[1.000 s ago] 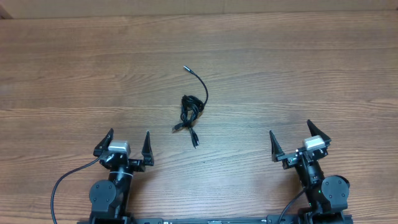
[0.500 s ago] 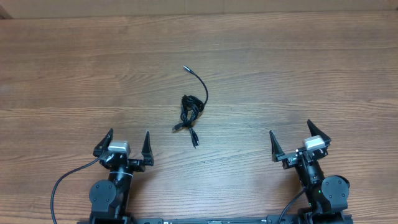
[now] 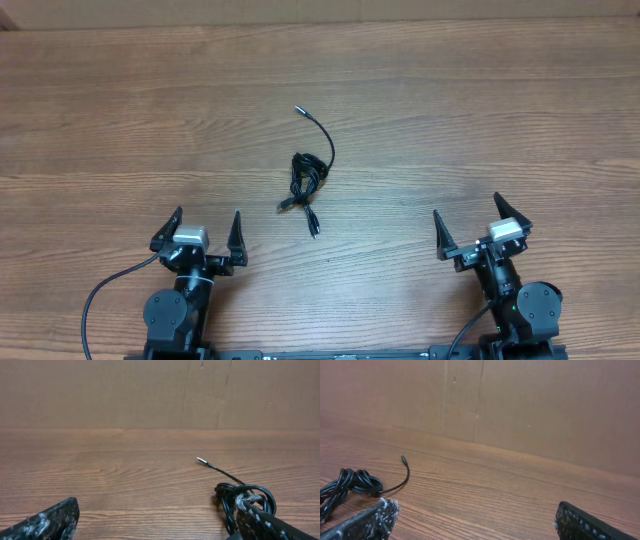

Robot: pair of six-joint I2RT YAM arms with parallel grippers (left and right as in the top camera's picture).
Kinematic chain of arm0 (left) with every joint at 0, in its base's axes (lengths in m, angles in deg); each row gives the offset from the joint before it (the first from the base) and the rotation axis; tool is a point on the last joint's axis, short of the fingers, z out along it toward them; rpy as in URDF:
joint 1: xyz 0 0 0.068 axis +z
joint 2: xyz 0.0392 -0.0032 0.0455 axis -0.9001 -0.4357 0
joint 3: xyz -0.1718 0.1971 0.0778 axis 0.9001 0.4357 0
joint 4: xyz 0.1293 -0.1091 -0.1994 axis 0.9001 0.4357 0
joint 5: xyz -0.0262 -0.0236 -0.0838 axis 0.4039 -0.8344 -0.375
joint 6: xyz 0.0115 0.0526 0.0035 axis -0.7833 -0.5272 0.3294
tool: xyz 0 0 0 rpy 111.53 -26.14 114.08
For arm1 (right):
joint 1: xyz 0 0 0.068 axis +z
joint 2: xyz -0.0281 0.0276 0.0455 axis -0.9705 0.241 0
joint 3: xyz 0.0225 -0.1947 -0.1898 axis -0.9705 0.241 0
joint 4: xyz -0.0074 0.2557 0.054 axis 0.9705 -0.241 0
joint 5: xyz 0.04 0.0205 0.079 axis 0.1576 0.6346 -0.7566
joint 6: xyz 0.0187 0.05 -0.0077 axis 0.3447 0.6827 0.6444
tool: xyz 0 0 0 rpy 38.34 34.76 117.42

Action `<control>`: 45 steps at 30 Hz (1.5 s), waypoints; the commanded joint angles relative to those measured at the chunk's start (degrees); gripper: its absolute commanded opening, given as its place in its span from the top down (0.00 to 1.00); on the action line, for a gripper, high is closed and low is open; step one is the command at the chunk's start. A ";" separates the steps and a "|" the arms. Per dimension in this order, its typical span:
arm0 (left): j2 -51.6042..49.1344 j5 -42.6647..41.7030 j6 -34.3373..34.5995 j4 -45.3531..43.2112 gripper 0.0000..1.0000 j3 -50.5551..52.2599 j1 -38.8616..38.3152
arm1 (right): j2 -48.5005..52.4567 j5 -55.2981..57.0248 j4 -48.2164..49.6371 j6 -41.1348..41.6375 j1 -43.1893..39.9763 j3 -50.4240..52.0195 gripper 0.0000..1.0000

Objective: Untangle cables

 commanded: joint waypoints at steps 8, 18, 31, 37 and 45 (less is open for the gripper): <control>0.48 0.39 5.79 4.09 0.00 -6.95 0.57 | -0.52 0.04 0.31 -0.33 0.37 0.59 0.00; 0.37 0.37 5.79 14.67 0.00 -16.09 0.57 | -0.52 0.04 0.31 -0.33 0.37 0.59 0.00; -14.38 -4.81 5.75 21.92 0.00 -28.94 0.57 | -0.52 0.04 0.31 -0.33 0.37 0.59 0.00; -27.12 -6.21 5.55 27.17 0.00 -38.25 0.57 | -0.52 0.04 0.31 -0.35 0.37 0.59 0.00; -45.22 -8.83 5.55 36.68 0.00 -53.07 0.57 | -0.52 0.04 0.31 -0.33 0.37 0.59 0.00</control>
